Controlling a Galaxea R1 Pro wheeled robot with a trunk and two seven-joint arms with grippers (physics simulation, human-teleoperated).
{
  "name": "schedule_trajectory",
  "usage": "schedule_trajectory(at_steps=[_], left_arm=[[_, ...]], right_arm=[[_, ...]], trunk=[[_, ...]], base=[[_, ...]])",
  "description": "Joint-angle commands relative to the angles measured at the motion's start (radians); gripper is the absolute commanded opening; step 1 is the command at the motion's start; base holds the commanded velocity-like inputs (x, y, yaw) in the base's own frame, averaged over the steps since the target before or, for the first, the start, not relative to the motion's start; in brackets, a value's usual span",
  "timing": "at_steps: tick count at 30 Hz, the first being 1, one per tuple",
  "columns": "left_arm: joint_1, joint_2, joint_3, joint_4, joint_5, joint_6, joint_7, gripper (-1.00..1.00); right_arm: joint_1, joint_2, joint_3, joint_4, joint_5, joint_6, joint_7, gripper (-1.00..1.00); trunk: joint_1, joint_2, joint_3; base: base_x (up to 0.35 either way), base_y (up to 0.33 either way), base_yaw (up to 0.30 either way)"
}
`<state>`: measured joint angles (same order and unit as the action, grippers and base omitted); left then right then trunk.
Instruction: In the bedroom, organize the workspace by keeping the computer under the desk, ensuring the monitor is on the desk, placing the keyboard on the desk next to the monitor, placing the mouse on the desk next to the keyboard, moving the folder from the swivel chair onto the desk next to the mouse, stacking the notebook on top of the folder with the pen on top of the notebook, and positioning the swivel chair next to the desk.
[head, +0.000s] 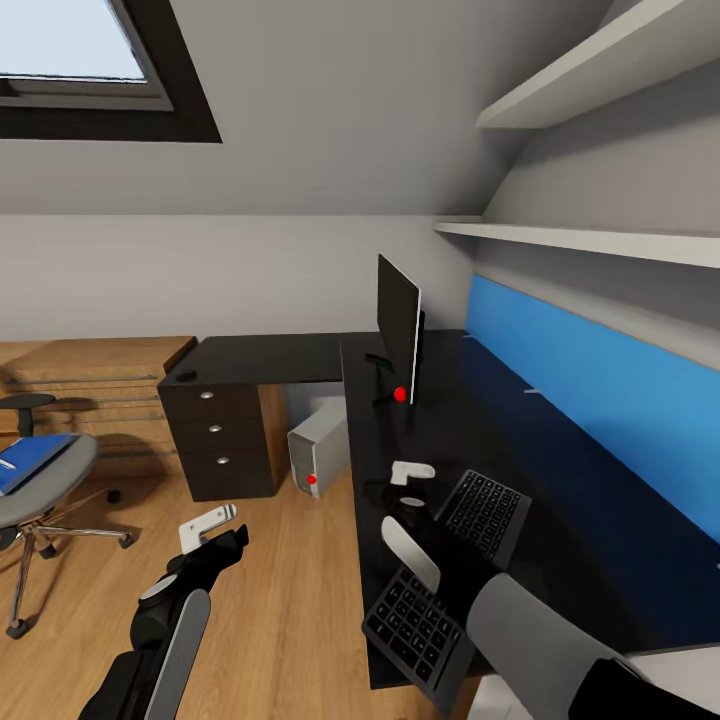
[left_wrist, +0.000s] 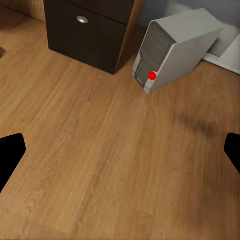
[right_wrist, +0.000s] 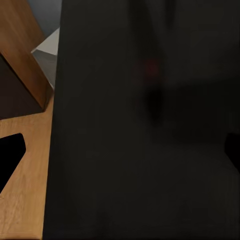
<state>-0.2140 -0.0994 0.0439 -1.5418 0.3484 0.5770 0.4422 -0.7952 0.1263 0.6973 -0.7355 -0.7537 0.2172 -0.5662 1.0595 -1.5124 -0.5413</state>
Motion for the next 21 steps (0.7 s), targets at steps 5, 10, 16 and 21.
schedule_trajectory(at_steps=[5,10,16,21], left_arm=[[-0.001,0.0,0.002,-0.002,0.011,0.003,0.008,1.0],[-0.001,0.0,0.007,-0.009,0.012,0.003,0.01,1.0],[-0.001,-0.001,0.017,-0.012,0.013,0.004,0.01,1.0],[-0.001,-0.002,0.023,-0.02,0.015,0.004,0.011,1.0]], right_arm=[[0.007,0.003,0.005,-0.001,-0.005,0.005,-0.001,1.0],[0.012,0.005,0.005,0.002,-0.008,0.006,0.027,1.0],[0.014,0.007,0.003,0.033,-0.044,0.009,0.061,1.0],[0.015,0.006,0.0,0.052,-0.14,0.013,0.072,1.0]], trunk=[[0.0,-0.001,-0.001],[0.0,-0.001,-0.001],[0.0,-0.001,-0.001],[0.0,-0.001,-0.001]], base=[[0.0,0.0,0.008],[0.0,0.0,0.002],[0.0,0.0,0.0],[0.0,0.0,0.0]])
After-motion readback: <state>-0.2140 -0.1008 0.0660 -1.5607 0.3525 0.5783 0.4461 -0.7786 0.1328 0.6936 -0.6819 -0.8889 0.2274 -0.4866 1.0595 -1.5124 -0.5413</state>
